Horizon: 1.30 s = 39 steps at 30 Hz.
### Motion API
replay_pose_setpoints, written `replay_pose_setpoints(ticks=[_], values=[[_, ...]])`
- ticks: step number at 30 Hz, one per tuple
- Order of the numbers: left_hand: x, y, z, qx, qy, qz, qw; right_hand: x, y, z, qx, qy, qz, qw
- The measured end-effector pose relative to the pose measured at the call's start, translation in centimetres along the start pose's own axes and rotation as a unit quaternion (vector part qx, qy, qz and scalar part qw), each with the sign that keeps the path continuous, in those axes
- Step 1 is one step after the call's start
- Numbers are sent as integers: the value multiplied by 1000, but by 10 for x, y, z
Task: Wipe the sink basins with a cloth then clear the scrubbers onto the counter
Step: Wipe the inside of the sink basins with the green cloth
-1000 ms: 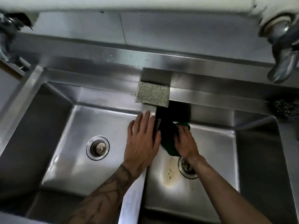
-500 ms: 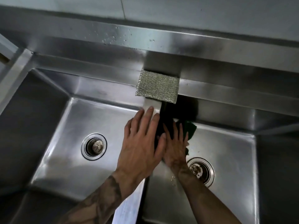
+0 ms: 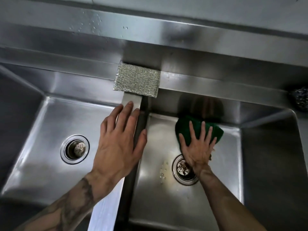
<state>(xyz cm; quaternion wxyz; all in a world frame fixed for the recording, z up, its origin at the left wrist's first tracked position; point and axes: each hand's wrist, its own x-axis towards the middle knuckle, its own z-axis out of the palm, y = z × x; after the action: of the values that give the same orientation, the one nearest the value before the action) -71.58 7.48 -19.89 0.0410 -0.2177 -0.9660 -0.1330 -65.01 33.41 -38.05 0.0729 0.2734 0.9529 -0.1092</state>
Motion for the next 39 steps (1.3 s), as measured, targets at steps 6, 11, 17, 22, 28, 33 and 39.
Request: replay_pose_setpoints(ticks=[6, 11, 17, 22, 28, 33, 39], values=[[1, 1, -3, -7, -12, -1, 1000, -10, -75, 17, 15, 2, -61, 998], [0, 1, -5, 1, -18, -1, 1000, -1, -31, 9, -19, 26, -128, 991], [2, 3, -6, -2, -21, -1, 1000, -1, 113, -20, -48, 35, -23, 998], [2, 7, -9, -4, -25, -6, 1000, -36, 119, -17, -44, 39, -6, 998], [2, 9, -11, -4, -35, -7, 999, -112, 120, 1, -2, 1, -40, 999], [2, 7, -10, -1, -26, -8, 1000, -75, 62, 3, 65, 11, -5, 998], [2, 5, -8, 0, -28, -9, 1000, -52, -28, 13, 75, -20, -114, 990]])
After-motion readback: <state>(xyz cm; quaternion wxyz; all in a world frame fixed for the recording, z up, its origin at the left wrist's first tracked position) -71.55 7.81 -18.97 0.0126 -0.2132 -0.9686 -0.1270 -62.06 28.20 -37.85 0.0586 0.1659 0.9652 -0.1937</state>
